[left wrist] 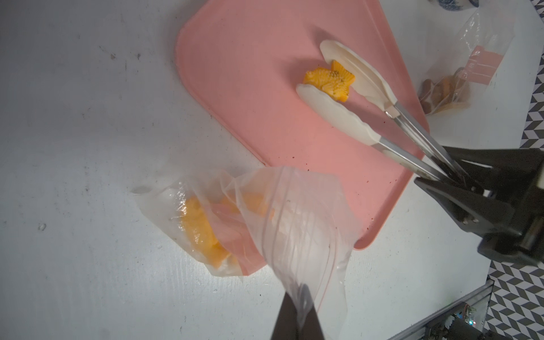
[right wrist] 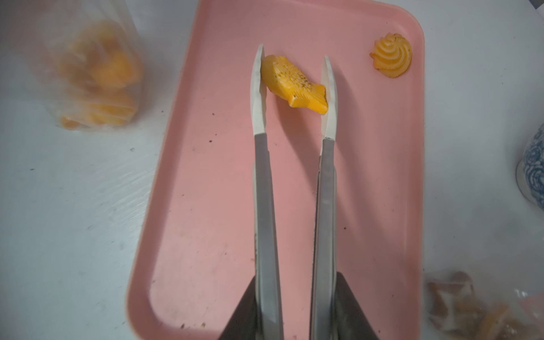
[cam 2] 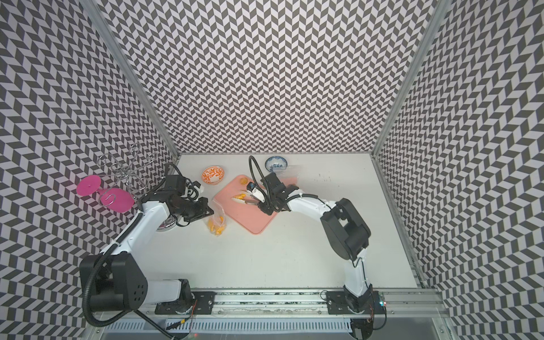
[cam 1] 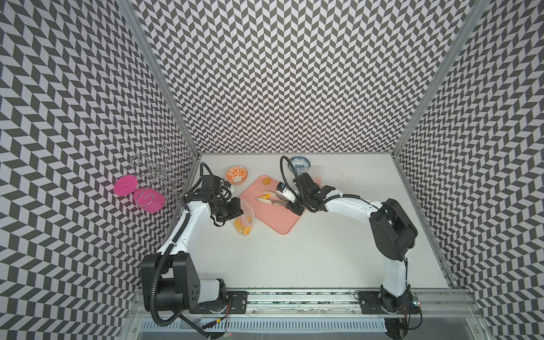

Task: Put the cookies into a resealable bag to prevent moisture
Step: Pick up the cookie from the tray, then place the cookie in the ziploc bag.

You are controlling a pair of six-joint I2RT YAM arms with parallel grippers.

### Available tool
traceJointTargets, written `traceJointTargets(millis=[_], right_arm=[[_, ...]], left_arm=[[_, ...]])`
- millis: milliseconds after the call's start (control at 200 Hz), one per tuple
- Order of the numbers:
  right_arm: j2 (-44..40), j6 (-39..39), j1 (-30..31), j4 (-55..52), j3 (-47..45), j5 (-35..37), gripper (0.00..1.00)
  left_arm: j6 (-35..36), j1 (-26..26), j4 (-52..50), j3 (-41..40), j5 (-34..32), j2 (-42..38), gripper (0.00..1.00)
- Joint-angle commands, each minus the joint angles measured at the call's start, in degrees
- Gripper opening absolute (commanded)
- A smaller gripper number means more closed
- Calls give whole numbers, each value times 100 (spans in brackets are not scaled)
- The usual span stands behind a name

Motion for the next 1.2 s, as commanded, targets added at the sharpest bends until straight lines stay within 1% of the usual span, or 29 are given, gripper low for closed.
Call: traceJointTargets(millis=[0,150,311,421,521,746,907,1027,1197], right_arm=[[-773,515,-15,634,-455,-664,25],[-1493,1399,-12,1098,-1265,-1352,25],[-2098,2428,25,1879,-1911,-2126,25],[-2318,3094,47,2345,-2176,-2486,24],[-2327,3544,84,2789,-2393,-2710,24],[-1846,3789,206,3125,-2241,-2962,24],[-1553,4145,225,3572,-2372,-3168,24],[-1441,4242,234,3689,-2360,-3125,24],[-1224,4443,242,3938,-2304,-3248,26]], left_arm=[[108,-45,125,145,-13,152,0],[187,-50,47,319,-299,255,0],[184,-51,66,342,-225,332,0],[172,-44,103,342,-197,340,0],[160,-46,90,361,-189,346,0],[173,-25,9,420,-221,296,0],[159,2,7,380,-157,200,0],[164,28,-31,400,-139,198,0],[147,37,-25,359,23,155,0]])
